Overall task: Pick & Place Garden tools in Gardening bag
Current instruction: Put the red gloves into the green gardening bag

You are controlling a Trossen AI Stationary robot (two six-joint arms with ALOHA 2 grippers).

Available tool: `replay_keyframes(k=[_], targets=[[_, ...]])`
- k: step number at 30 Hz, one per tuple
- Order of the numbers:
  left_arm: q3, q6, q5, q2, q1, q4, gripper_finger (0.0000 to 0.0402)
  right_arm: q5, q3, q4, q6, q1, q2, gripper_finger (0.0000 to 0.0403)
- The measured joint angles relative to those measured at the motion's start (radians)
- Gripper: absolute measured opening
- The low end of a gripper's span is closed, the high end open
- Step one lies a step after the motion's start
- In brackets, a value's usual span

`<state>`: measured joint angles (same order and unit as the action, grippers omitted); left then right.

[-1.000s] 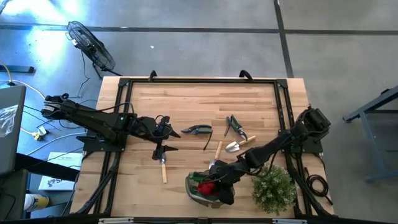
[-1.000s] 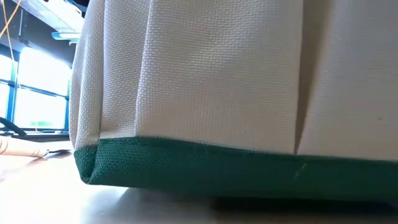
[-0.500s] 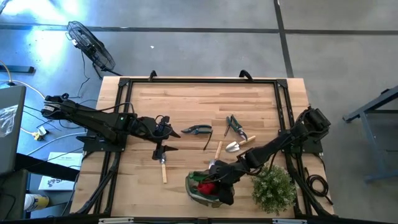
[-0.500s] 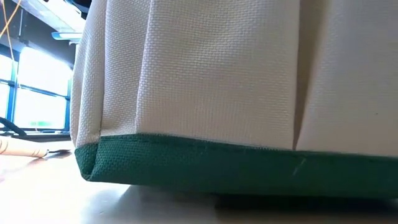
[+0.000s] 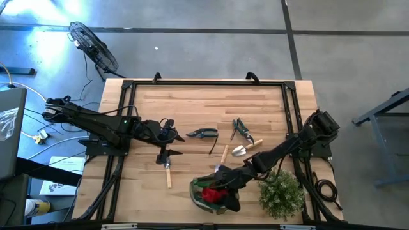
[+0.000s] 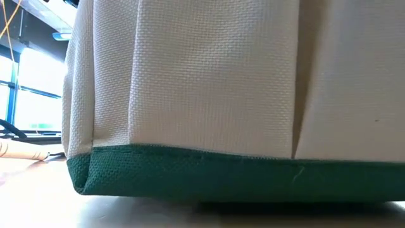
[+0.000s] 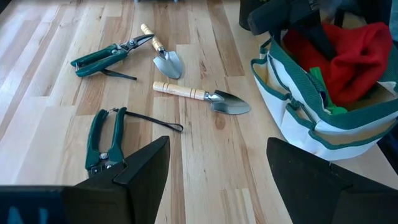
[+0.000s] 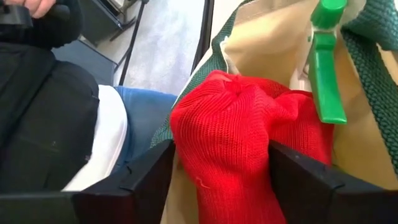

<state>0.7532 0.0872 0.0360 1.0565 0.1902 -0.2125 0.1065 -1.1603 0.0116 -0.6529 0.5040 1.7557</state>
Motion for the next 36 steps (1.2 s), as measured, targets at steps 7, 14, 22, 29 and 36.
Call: replay_keyframes(k=[7, 14, 22, 29, 36], targets=[[0.0, -0.001, -0.006, 0.0, 0.0, -0.001, 0.026, 0.007, 0.0, 0.0, 0.005, -0.021, 0.0, 0.0242], [0.0, -0.003, -0.012, 0.0, 0.0, -0.001, 0.026, 0.033, 0.0, -0.019, 0.041, -0.04, 0.01, 0.0243], [0.0, -0.007, -0.013, 0.0, 0.0, -0.007, 0.026, 0.131, -0.002, -0.151, 0.143, -0.087, 0.095, 0.0243], [0.0, -0.008, -0.012, 0.0, 0.0, -0.031, 0.026, 0.116, -0.021, -0.121, 0.233, -0.148, 0.102, 0.0243], [0.0, -0.008, -0.011, 0.0, 0.0, -0.035, 0.026, 0.099, -0.072, 0.001, 0.288, -0.187, 0.103, 0.0243]])
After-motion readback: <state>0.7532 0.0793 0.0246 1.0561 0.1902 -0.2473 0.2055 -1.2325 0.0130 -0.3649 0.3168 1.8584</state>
